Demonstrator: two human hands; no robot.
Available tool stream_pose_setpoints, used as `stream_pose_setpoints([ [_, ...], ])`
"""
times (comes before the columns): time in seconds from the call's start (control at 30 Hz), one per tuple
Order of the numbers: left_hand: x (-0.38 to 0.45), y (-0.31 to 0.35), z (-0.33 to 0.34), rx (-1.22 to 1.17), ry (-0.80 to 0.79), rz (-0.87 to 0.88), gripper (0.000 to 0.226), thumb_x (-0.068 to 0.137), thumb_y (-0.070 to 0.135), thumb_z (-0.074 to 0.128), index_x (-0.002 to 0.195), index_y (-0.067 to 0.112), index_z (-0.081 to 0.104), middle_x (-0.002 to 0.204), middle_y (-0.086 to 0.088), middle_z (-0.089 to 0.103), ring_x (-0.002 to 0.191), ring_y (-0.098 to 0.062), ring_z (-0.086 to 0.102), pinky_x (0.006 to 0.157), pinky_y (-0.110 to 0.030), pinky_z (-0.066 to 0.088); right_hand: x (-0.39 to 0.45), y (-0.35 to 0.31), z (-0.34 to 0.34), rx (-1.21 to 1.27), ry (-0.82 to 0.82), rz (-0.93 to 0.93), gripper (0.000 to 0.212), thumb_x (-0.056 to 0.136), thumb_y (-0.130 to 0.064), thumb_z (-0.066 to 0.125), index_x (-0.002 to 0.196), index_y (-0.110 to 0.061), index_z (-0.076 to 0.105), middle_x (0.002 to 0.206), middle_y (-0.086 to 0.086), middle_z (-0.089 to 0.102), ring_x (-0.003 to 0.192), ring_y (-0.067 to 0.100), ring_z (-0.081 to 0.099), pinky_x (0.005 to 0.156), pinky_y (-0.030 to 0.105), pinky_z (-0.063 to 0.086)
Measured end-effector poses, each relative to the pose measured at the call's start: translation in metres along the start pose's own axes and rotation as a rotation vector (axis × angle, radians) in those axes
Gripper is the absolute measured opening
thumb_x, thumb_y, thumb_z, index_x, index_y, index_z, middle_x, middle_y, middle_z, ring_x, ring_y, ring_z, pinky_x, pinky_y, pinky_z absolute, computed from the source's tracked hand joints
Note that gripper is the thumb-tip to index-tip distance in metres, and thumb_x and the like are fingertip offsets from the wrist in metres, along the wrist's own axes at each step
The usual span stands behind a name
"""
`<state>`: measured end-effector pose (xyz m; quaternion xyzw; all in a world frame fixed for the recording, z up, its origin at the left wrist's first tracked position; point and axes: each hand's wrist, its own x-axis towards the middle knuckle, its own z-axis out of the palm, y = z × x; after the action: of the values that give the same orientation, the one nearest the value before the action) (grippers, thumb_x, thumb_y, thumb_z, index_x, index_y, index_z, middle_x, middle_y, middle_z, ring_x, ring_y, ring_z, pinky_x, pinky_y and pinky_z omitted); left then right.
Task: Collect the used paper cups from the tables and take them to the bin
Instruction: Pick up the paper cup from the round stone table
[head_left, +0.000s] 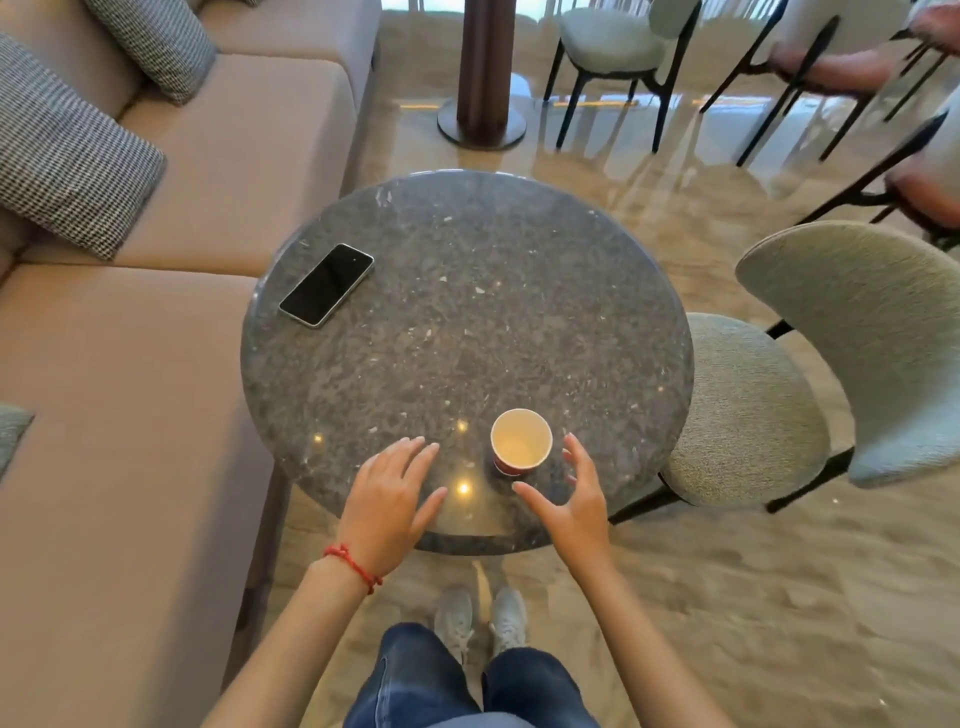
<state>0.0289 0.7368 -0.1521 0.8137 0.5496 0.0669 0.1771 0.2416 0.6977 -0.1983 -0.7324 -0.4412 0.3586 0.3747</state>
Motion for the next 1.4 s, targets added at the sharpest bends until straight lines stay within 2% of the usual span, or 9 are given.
stream_pose_setpoints([
  [0.13,0.007,-0.007,0.002,-0.021,-0.017,-0.014,0.064,0.092,0.049,0.028,0.115,0.000,0.062,0.113,-0.019,0.065,0.107,-0.034,0.062,0.087,-0.049,0.049,0.019,0.012,0.015,0.032,-0.022,0.059,0.095,0.066,-0.028,0.084,0.143,-0.019,0.030,0.146,0.002,0.040,0.133,0.014,0.038,0.106,0.025,0.031],
  [0.3,0.012,-0.013,0.007,-0.003,-0.020,-0.036,0.054,0.084,0.039,0.039,0.115,0.000,0.063,0.113,-0.018,0.066,0.106,-0.033,0.063,0.088,-0.048,0.049,0.034,0.021,0.033,0.072,-0.047,0.049,0.093,0.063,-0.023,0.086,0.140,-0.015,0.034,0.139,0.004,0.047,0.128,0.019,0.044,0.107,0.040,0.038],
  [0.4,0.013,-0.016,0.009,-0.006,-0.013,-0.041,0.052,0.085,0.038,0.041,0.115,0.001,0.062,0.113,-0.018,0.065,0.107,-0.033,0.062,0.089,-0.047,0.048,0.038,0.019,0.040,0.090,-0.035,0.035,0.090,0.062,-0.024,0.087,0.136,-0.018,0.036,0.133,0.001,0.050,0.121,0.015,0.048,0.104,0.033,0.040],
  [0.57,0.016,-0.017,0.016,-0.005,0.031,-0.026,0.045,0.077,0.019,0.073,0.117,0.000,0.061,0.115,-0.019,0.064,0.108,-0.034,0.061,0.088,-0.048,0.048,0.043,0.014,0.043,0.114,-0.031,0.006,0.082,0.064,-0.026,0.085,0.130,-0.023,0.038,0.122,-0.005,0.052,0.111,0.010,0.050,0.094,0.024,0.041],
  [0.8,0.025,-0.011,0.020,-0.010,0.052,0.024,0.047,0.075,0.017,0.075,0.116,0.000,0.061,0.114,-0.018,0.065,0.107,-0.032,0.062,0.085,-0.047,0.050,0.048,0.001,0.032,0.197,-0.083,0.001,0.066,0.065,-0.029,0.084,0.112,-0.045,0.040,0.115,-0.016,0.054,0.108,0.004,0.054,0.089,0.020,0.045],
  [0.93,0.036,-0.002,0.023,-0.023,0.036,0.068,0.048,0.075,0.017,0.076,0.116,-0.001,0.061,0.114,-0.018,0.065,0.107,-0.032,0.062,0.086,-0.047,0.050,0.048,0.002,0.016,0.243,-0.112,0.055,0.063,0.065,-0.030,0.085,0.109,-0.046,0.043,0.111,-0.024,0.055,0.102,-0.009,0.054,0.079,0.008,0.045],
  [1.03,0.049,0.010,0.026,-0.025,0.019,0.133,0.049,0.072,0.015,0.078,0.114,-0.003,0.062,0.112,-0.019,0.065,0.104,-0.034,0.063,0.085,-0.047,0.051,0.045,0.009,0.000,0.311,-0.067,0.119,0.058,0.065,-0.027,0.085,0.107,-0.043,0.047,0.109,-0.020,0.058,0.098,-0.009,0.057,0.077,0.009,0.048],
  [1.27,0.083,0.054,0.030,0.003,-0.127,0.303,0.048,0.085,0.031,0.053,0.114,-0.005,0.061,0.113,-0.024,0.064,0.105,-0.038,0.062,0.088,-0.052,0.051,0.018,0.036,-0.056,0.495,0.129,0.247,0.059,0.057,-0.036,0.082,0.107,-0.036,0.051,0.108,-0.012,0.062,0.094,-0.001,0.062,0.070,0.013,0.050],
  [1.4,0.094,0.091,0.038,0.048,-0.177,0.405,0.058,0.092,0.042,0.036,0.112,-0.006,0.063,0.112,-0.024,0.064,0.104,-0.039,0.062,0.088,-0.052,0.051,-0.006,0.059,-0.093,0.530,0.246,0.301,0.053,0.066,-0.023,0.081,0.108,-0.035,0.051,0.108,-0.010,0.062,0.096,0.004,0.061,0.070,0.013,0.050],
])
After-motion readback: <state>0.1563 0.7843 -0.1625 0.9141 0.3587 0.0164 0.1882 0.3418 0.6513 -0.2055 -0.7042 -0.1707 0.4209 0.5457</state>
